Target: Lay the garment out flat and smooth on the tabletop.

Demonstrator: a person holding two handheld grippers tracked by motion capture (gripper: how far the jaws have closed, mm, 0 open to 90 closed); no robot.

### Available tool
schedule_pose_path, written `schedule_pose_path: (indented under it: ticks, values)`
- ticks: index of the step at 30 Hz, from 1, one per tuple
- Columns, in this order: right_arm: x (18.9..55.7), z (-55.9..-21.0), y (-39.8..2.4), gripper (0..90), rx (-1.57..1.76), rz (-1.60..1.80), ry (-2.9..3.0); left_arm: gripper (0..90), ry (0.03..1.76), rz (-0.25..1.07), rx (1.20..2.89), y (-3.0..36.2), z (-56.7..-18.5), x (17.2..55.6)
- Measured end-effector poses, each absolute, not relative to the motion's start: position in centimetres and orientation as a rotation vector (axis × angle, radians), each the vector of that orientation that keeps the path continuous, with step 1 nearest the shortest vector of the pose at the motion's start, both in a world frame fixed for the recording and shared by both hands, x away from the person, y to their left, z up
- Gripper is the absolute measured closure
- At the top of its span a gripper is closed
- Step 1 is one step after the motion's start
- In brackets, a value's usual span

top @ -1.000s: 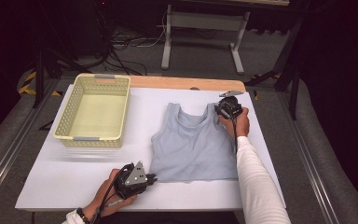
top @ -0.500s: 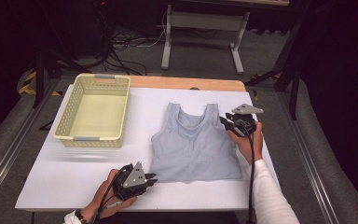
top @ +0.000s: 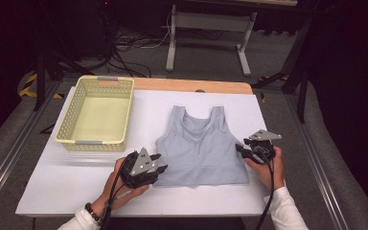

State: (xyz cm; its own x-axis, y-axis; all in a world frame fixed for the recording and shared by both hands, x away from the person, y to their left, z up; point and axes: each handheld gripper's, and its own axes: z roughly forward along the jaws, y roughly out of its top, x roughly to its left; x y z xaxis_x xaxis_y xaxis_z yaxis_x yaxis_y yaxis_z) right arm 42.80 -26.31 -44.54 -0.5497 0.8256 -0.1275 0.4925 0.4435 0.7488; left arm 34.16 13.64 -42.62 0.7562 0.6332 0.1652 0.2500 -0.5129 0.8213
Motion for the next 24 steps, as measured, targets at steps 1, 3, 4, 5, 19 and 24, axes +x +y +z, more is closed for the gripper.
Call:
schedule_pose_path:
  ticks: [1, 3, 4, 5, 19, 24]
  values:
    - [42.9, -44.8, -26.4, 54.4, 1.119, 0.923, 2.221, 49.3, 0.684, 0.58, 2.102, 13.5, -42.7, 34.7]
    - [43.2, -45.1, -26.4, 59.2, 1.128, 0.928, 2.232, 45.7, 0.733, 0.605, 2.084, 13.1, -42.9, 36.0]
    - [43.3, -45.3, -26.5, 64.2, 1.135, 0.938, 2.243, 44.5, 0.752, 0.615, 2.082, 13.0, -43.0, 36.4]
    - [43.3, -45.4, -26.5, 68.1, 1.137, 0.946, 2.248, 42.9, 0.778, 0.627, 2.081, 12.8, -43.1, 37.0]
    - [42.8, -44.4, -28.1, 85.0, 1.168, 0.887, 2.193, 31.4, 0.929, 0.59, 2.084, 11.9, -45.2, 40.6]
    - [42.7, -44.6, -27.5, 70.2, 1.16, 0.826, 2.16, 27.4, 1.004, 0.486, 2.118, 11.3, -46.0, 41.7]
